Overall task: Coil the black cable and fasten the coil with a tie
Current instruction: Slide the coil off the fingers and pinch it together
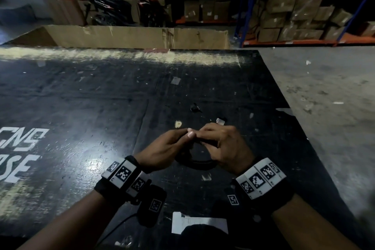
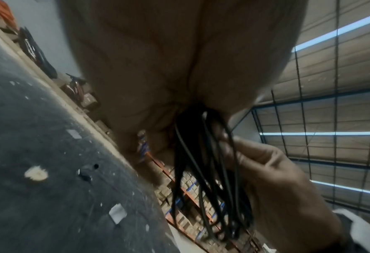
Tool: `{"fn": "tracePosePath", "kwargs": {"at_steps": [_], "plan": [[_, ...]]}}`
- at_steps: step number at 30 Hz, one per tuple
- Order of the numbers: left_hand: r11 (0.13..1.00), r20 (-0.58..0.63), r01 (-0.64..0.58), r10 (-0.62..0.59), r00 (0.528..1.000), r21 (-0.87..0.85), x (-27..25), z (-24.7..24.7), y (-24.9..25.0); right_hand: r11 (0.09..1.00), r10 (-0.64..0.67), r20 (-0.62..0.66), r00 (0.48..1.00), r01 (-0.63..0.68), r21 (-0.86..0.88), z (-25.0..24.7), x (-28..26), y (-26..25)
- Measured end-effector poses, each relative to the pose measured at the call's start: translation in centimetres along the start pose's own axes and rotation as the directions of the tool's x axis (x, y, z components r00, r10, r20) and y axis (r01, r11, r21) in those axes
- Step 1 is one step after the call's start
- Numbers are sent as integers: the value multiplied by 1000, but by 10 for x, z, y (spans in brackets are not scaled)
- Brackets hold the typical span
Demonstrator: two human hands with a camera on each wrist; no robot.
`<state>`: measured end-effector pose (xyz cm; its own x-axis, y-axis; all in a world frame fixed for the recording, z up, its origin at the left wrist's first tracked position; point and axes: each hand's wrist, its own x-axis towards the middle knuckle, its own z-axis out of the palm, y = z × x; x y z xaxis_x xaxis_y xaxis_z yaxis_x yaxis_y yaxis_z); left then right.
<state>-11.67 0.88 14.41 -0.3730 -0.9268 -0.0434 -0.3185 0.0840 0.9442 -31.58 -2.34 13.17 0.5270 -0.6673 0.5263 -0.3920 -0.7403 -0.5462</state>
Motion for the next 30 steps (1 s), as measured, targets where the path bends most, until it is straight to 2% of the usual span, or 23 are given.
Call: {"fn": "tracePosePath", "kwargs": {"at_steps": [2, 5, 7, 11, 13, 14, 16, 17, 19, 21, 23, 27, 30], "plan": [[999, -72, -40, 40, 997, 1, 0, 3, -6, 952, 196, -36, 980, -181, 248, -2, -1, -4], [998, -246, -68, 67, 967, 4, 3, 10, -16, 767, 429, -39, 903, -341, 543, -3, -5, -4], [995, -304, -89, 101, 947, 55, 5, 14, -23, 700, 481, -36, 876, -359, 618, -1, -11, -1], [990, -306, -96, 125, 944, 106, 6, 23, -25, 758, 458, -95, 884, -333, 561, 7, -22, -3], [995, -275, -85, 69, 959, -48, 6, 24, -24, 777, 453, -166, 876, -297, 556, 9, -22, -3], [972, -243, -65, 9, 970, -225, 6, 25, -23, 775, 450, -187, 873, -279, 567, 9, -21, -2], [799, -135, 3, -105, 985, -601, 6, 25, -18, 770, 436, -200, 878, -249, 587, 7, -20, 0], [703, -93, 33, -140, 986, -710, 6, 25, -16, 771, 427, -201, 882, -238, 590, 6, -19, 1], [588, -49, 63, -172, 984, -807, 6, 27, -10, 771, 411, -196, 890, -225, 595, 3, -19, 2], [556, -40, 71, -184, 982, -828, 6, 25, -6, 755, 411, -185, 892, -220, 618, 3, -18, 4], [632, -62, 51, -157, 986, -774, 8, 22, -6, 688, 456, -149, 877, -241, 685, 5, -17, 4], [875, -131, -51, -15, 991, -482, 10, 17, -11, 399, 582, -7, 813, -278, 874, 9, -17, 4], [935, -150, -76, 25, 988, -345, 11, 17, -13, 279, 600, 50, 798, -267, 922, 10, -18, 4]]}}
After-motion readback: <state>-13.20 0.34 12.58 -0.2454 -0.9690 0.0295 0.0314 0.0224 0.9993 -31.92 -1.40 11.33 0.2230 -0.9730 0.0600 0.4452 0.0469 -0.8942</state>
